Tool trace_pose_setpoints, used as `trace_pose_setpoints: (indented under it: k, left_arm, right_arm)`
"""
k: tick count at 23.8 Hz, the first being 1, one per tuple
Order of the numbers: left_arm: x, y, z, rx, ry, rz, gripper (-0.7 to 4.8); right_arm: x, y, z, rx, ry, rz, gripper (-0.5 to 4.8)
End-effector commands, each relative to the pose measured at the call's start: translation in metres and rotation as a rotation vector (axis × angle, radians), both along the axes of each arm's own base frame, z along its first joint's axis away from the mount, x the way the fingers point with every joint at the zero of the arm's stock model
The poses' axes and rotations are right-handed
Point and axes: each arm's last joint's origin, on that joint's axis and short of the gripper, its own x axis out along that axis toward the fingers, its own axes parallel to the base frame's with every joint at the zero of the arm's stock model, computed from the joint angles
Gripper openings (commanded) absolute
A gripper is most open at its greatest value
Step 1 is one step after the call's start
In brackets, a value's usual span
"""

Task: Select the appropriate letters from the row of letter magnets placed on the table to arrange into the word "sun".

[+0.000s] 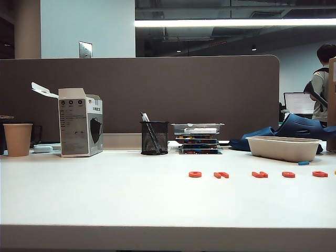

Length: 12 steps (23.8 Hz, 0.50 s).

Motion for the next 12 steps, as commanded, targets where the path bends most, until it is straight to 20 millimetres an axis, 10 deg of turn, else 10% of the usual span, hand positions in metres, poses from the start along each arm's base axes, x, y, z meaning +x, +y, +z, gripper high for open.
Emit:
trace_pose_setpoints:
  k: [1, 12]
  left_arm:
    - [-0.0006, 0.0000, 0.0026, -0.002, -0.014, -0.003, -0.05]
    - [-0.0013, 0.0000, 0.0059, -0.002, -0.031, -0.004, -0.06]
  right_arm:
    - [-0.0003, 0.0000, 0.0003, 0.002, -0.019, 0.000, -0.05]
    - [-0.0003, 0.0000, 0.0003, 0.002, -0.019, 0.000, -0.05]
